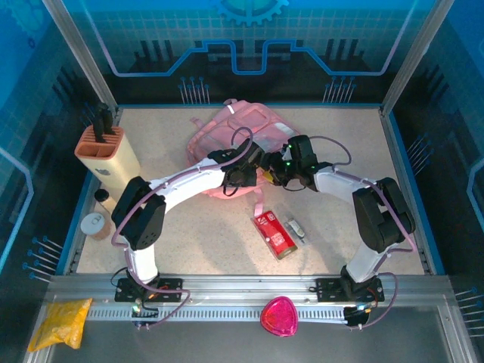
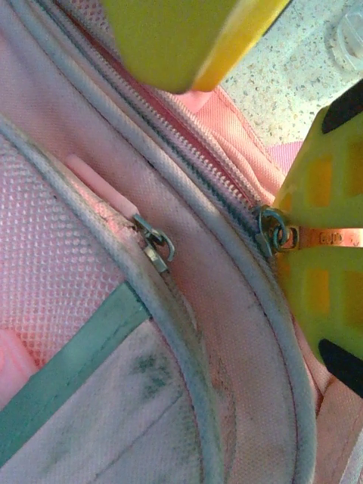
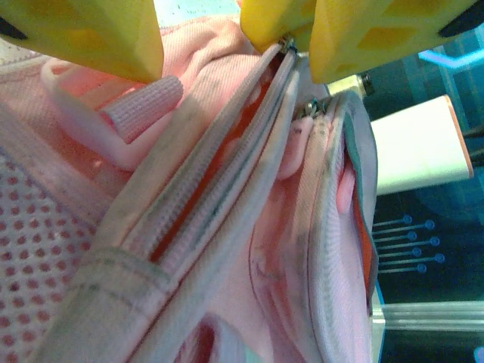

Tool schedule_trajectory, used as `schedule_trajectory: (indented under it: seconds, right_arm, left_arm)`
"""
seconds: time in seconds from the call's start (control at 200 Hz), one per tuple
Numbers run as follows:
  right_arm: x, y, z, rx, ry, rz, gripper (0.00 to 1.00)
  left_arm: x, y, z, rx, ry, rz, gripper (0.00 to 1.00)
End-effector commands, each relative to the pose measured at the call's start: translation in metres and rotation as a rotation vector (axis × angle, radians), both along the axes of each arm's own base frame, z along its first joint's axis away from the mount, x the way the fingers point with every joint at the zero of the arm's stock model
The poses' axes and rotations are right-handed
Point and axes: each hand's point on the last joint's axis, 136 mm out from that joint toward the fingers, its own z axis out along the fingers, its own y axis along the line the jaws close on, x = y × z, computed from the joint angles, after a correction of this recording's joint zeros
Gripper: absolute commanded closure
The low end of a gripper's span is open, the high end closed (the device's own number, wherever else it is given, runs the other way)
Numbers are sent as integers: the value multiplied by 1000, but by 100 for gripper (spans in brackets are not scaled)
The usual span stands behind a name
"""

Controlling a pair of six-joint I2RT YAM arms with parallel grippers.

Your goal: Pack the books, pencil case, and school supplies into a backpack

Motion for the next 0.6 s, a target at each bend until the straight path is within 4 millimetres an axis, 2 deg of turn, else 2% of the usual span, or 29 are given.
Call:
schedule_trajectory:
  seconds: [0.0,0.195,0.3,0.48,0.595]
  right_arm:
    - [19,5,2,-31,-29,-34,48]
    - [35,4,0,-92,-78,-31,64]
    - [38,-2,-8,-122,-71,-19,81]
    - [43,-15,-16,-140,-69,-31,99]
    - [45,-26,-15,-151,-79,-35,100]
  left_arm:
    - [1,-17,11,-55,-7,-32,100]
    - [2,-13,15,-19,-19,-58,100]
    - [0,-9,14,15,-17,-84,100]
    - [-1,15,9,111,-18,-78,100]
    - [-2,38,4,175,-22,-60,100]
